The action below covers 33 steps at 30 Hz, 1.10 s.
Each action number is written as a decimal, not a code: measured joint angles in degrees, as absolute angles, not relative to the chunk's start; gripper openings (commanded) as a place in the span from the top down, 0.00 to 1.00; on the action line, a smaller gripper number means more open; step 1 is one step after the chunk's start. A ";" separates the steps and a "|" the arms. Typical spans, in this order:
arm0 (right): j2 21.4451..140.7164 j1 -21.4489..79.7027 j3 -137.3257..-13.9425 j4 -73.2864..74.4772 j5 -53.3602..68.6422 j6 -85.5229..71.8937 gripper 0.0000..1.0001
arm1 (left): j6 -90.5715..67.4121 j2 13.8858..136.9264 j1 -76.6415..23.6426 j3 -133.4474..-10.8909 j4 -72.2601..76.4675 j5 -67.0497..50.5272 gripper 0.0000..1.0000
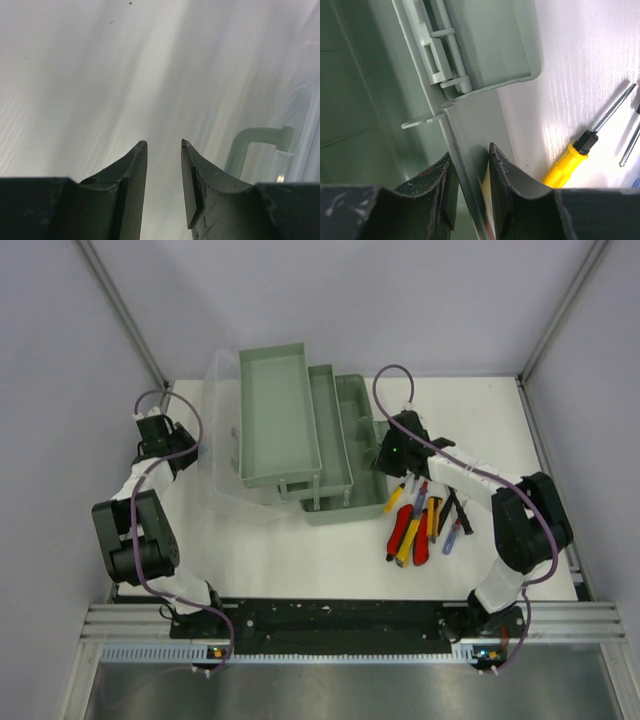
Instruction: Pack the tool kit
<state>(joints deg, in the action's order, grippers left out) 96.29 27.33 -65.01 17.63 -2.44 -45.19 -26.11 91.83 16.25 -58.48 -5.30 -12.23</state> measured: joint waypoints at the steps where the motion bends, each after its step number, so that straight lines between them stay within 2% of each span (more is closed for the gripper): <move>1: 96.29 27.31 -65.01 17.63 -2.39 -45.21 0.71 | -26.22 92.03 16.27 -58.26 -5.17 -11.64 0.62; 12: 96.97 27.18 -65.65 18.00 -2.02 -45.25 0.71 | -28.42 93.58 16.27 -57.95 -6.87 -0.21 0.70; 28: 97.27 27.14 -66.08 17.91 -0.36 -45.82 0.70 | -30.37 93.62 15.97 -60.77 -11.79 5.61 0.71; 31: 97.27 27.14 -67.79 19.84 -0.43 -44.49 0.68 | -31.00 93.62 15.97 -64.49 -15.88 8.56 0.66; 33: 97.27 27.11 -70.04 21.41 -0.75 -43.29 0.66 | -31.38 93.49 15.97 -67.20 -18.44 10.17 0.56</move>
